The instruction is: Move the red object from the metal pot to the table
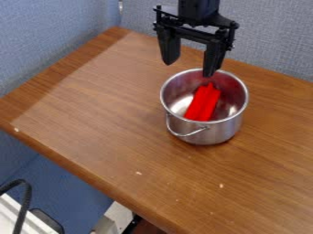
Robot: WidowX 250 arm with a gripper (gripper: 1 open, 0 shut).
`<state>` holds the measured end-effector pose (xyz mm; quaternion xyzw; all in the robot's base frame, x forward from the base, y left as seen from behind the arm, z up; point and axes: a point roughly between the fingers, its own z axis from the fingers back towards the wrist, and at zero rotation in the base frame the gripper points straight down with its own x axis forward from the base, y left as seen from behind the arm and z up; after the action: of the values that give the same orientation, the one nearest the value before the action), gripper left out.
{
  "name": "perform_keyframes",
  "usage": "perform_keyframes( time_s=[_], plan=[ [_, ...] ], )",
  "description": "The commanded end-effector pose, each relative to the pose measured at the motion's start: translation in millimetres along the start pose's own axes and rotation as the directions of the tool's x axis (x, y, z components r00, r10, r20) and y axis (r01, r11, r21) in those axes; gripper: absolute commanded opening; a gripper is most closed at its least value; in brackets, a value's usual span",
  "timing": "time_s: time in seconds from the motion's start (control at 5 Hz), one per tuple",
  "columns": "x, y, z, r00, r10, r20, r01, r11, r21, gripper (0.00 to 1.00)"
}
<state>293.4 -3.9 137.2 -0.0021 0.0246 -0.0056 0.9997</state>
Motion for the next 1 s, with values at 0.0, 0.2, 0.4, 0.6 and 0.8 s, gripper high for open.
perform_keyframes(
  time_s=[0.0,0.2,0.4,0.6,0.8],
  plan=[
    [0.9,-1,-6.5,1.0,0.003,-0.012,-0.003,1.0,0.002,1.0],
    [8.1,-3,-17.8,1.0,0.002,0.005,-0.003,0.999,0.045,1.0],
    [12.8,-6,-26.2,0.999,-0.013,0.035,0.01,0.997,0.073,1.0],
    [17.7,-7,-35.1,0.999,-0.011,0.052,0.007,0.996,0.093,1.0],
    [20.5,-7,-43.7,0.998,-0.011,0.064,0.004,0.993,0.115,1.0]
  ],
)
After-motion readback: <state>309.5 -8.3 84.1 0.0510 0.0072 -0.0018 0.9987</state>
